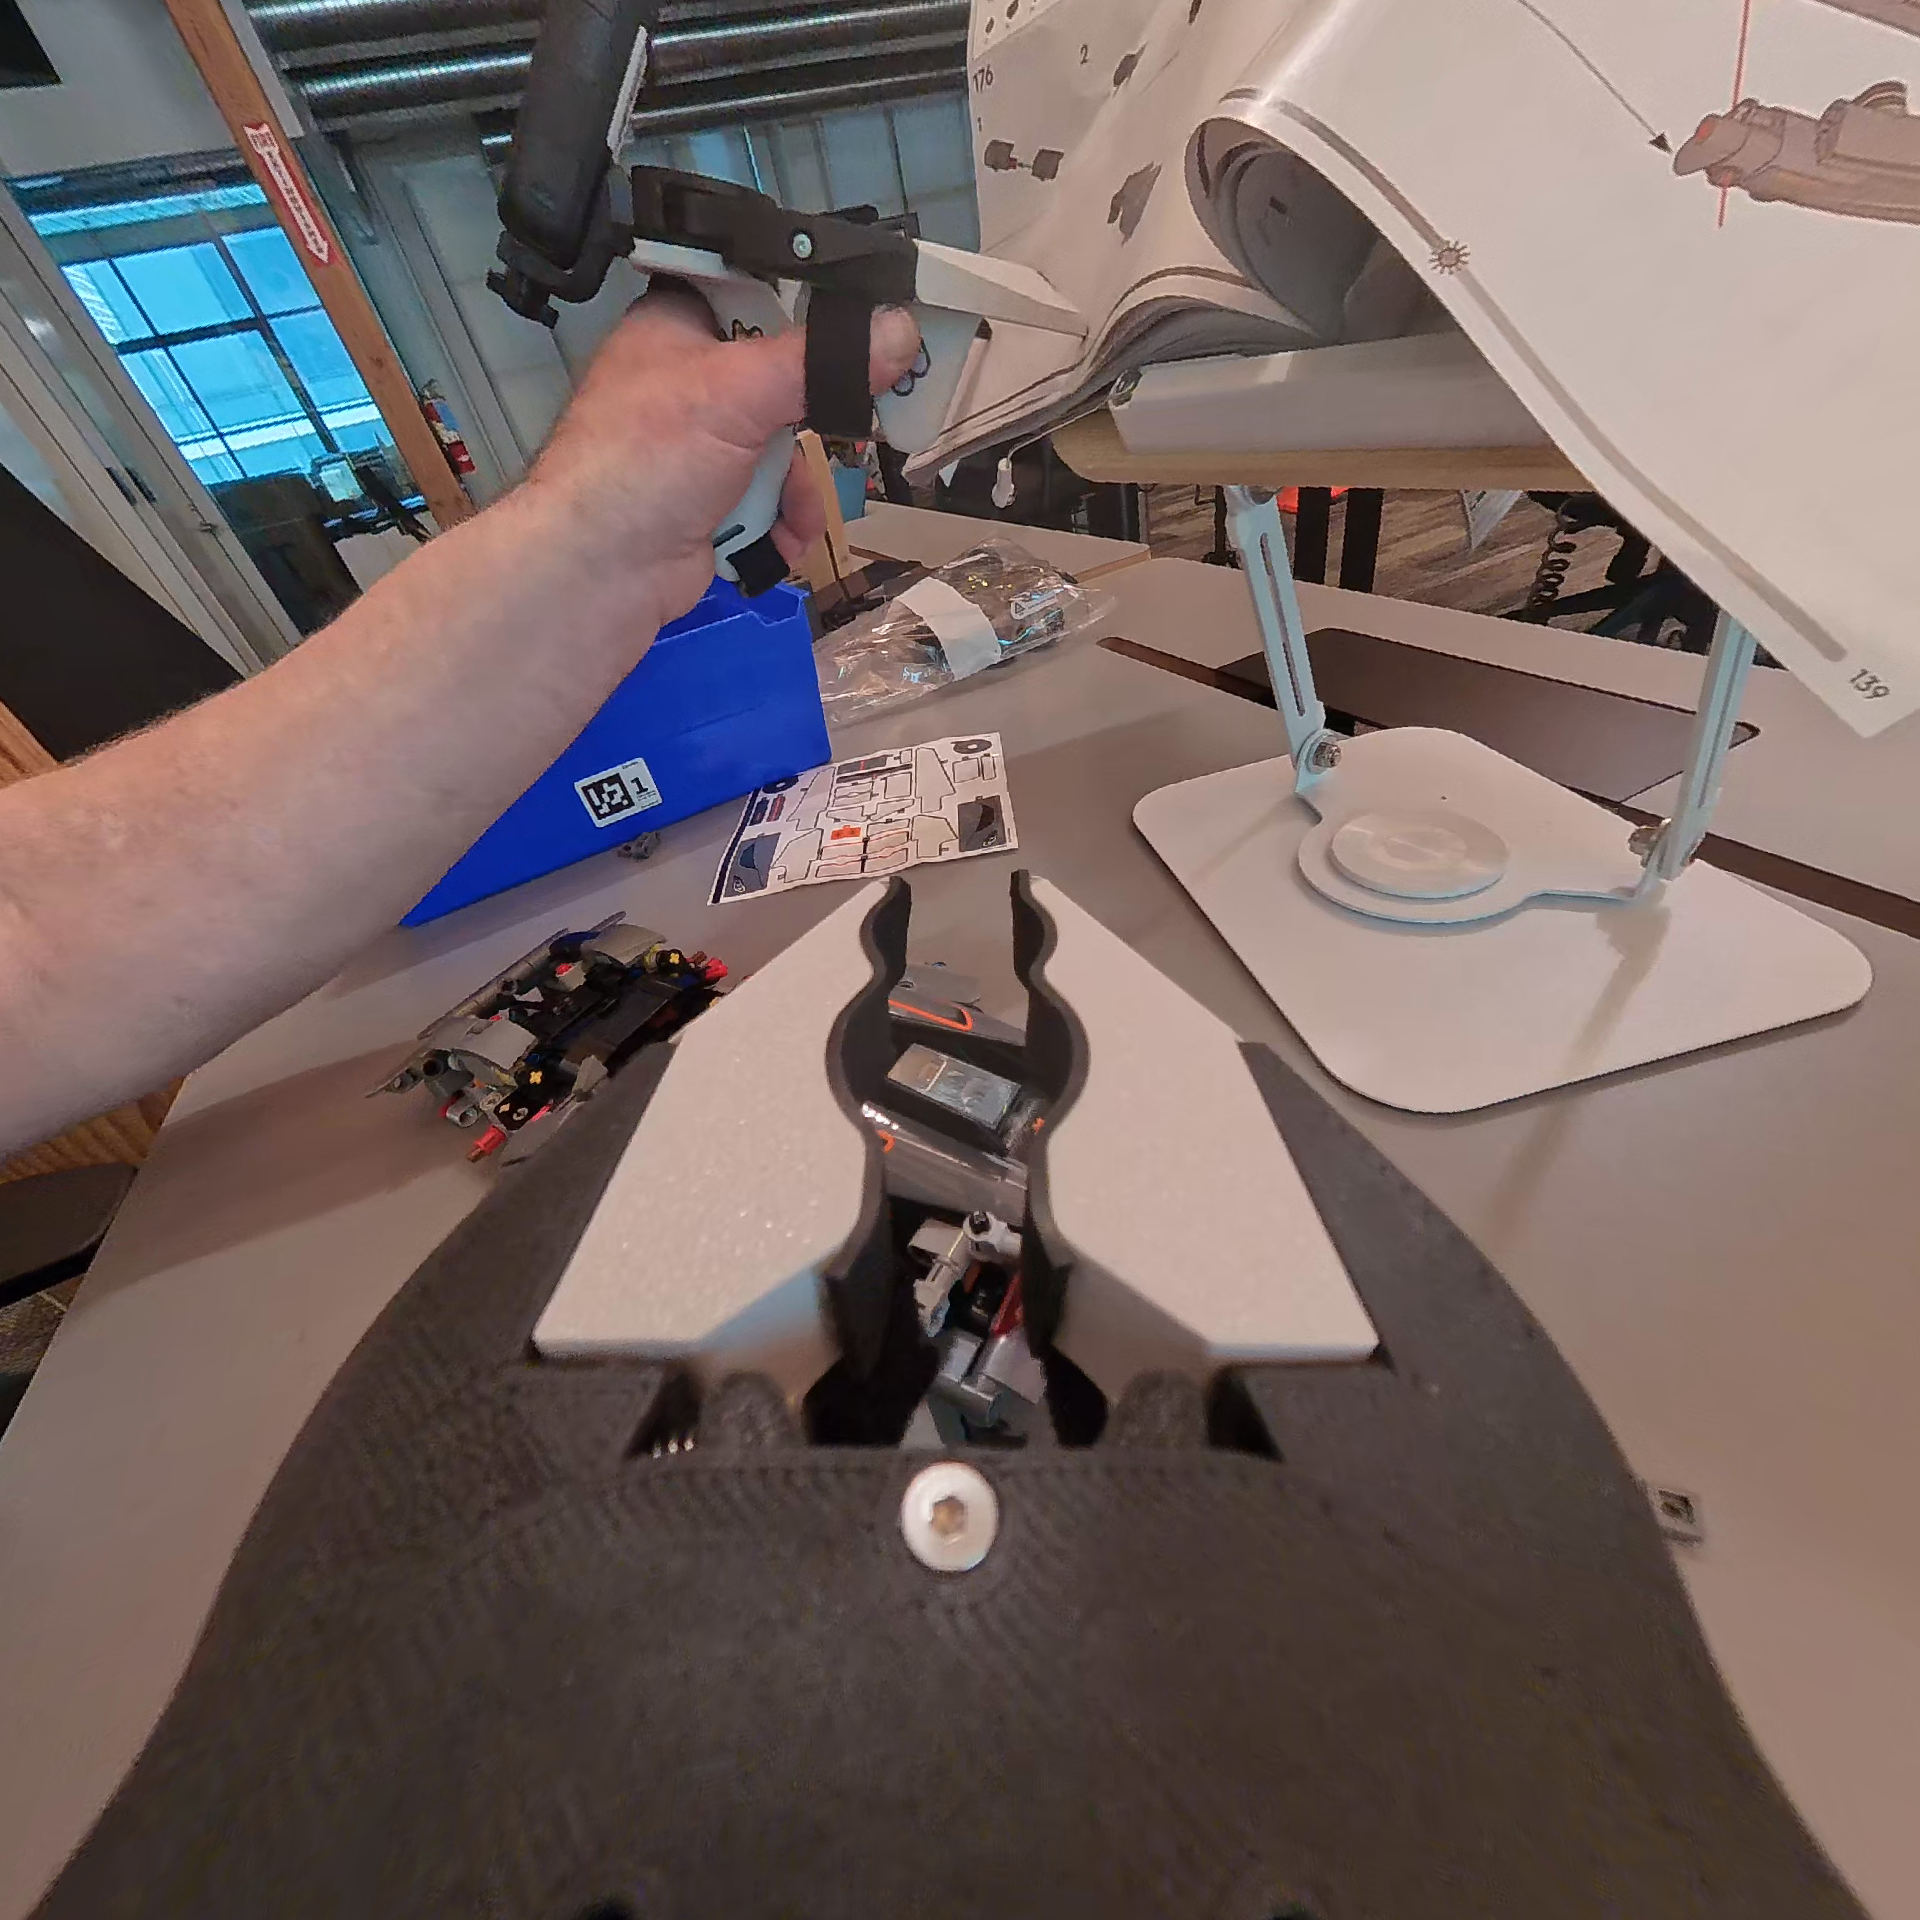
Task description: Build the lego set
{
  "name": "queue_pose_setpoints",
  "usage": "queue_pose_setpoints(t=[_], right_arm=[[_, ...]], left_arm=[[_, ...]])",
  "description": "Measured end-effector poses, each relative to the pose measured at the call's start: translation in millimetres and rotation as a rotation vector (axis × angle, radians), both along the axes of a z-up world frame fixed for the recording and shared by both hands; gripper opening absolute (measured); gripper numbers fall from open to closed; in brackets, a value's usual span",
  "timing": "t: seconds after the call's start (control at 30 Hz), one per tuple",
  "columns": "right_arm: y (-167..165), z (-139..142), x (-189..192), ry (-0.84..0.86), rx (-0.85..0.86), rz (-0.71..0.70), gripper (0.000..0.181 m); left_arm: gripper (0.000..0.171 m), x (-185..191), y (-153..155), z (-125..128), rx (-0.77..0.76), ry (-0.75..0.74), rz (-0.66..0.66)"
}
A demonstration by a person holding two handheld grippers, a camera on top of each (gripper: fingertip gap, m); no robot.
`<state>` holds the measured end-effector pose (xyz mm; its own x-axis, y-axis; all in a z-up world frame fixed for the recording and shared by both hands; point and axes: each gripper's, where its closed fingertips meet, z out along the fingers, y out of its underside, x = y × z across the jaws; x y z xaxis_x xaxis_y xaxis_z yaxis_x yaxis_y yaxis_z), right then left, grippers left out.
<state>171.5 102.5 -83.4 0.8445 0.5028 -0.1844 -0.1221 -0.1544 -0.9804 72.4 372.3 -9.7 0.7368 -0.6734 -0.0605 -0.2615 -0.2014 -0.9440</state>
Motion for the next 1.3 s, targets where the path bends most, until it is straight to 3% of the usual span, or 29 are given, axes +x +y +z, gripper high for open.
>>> queue_pose_setpoints(t=[0.57, 0.97, 1.13, 1.3], right_arm=[[-1, 2, 0, 0.003, 0.003, 0.001, 0.018], [-1, 5, 7, -0.012, 0.013, -0.012, 0.015], [-1, 6, 14, -0.005, 0.012, -0.023, 0.015], [-2, 5, 10, -0.024, 0.006, -0.004, 0.015]], left_arm=[[0.065, 10, -3, 4, 0.037, 0.042, -0.018], [0.060, 14, -12, 8, 0.024, 0.022, -0.068], [0.073, 4, -42, 13, 0.072, 0.049, -0.110], [0.080, 1, -126, 2, 0.145, 0.186, -0.335]])
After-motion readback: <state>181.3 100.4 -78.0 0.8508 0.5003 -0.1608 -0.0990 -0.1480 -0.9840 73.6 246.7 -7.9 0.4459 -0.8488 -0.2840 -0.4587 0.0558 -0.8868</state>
